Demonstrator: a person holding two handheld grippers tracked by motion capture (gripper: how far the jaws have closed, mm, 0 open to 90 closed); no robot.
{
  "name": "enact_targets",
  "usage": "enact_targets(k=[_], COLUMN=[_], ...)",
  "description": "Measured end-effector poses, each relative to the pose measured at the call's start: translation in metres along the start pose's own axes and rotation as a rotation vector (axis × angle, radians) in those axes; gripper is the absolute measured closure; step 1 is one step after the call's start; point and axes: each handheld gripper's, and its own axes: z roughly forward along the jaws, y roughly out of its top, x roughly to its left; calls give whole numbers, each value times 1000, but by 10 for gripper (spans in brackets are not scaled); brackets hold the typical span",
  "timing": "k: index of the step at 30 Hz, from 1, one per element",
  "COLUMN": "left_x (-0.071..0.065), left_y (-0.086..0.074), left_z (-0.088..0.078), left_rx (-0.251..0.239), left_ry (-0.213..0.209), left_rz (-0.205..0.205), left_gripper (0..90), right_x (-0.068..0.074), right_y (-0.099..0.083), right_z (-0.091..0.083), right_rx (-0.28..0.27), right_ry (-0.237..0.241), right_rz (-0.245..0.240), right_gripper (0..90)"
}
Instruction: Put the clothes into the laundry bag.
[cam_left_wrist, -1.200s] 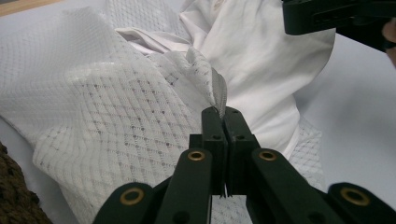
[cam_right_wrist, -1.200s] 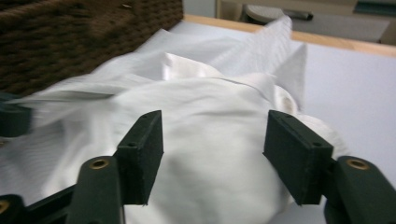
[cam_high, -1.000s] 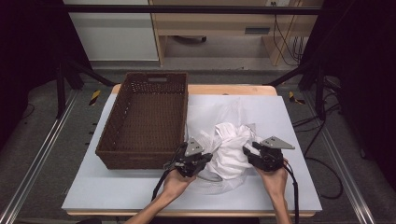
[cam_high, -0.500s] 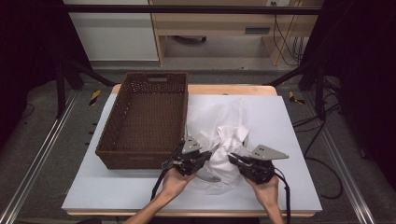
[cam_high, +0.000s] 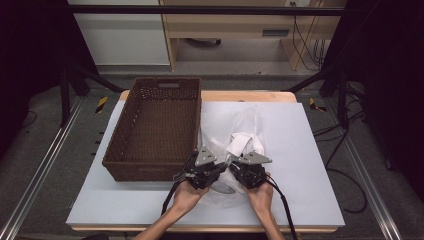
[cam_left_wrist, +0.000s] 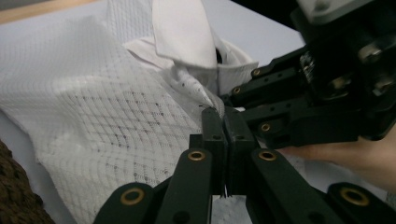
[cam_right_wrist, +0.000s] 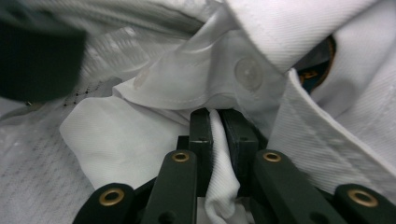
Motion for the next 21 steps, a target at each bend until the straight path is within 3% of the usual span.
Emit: enact_targets(k=[4,8,11,14,15,17,21], left_x=[2,4,4,4,4,4,4], left_y=[-3,-4,-4,-4,-4,-4,-4], left_z=[3,3,4,4,4,4,4], left_rx=[13,16,18,19,18,18,21], left_ry=[11,15,19,25,24,26,32], left_rz=[1,2,7,11,11,15,26], left_gripper=[885,884,884,884,884,884,884], right_x=[-2,-9,-19,-32,-39,-45,-51], right_y=[1,6,14,19,18,15,5], right_z=[-15,-44,-70,-84,-84,-75,-45], right_rx=[-39,-106,-189,-234,-229,-178,-65], right_ry=[65,82,45,-57,-69,-42,18], right_rz=[-3,9,26,38,60,97,112], right_gripper=[695,617,525,404,368,343,356])
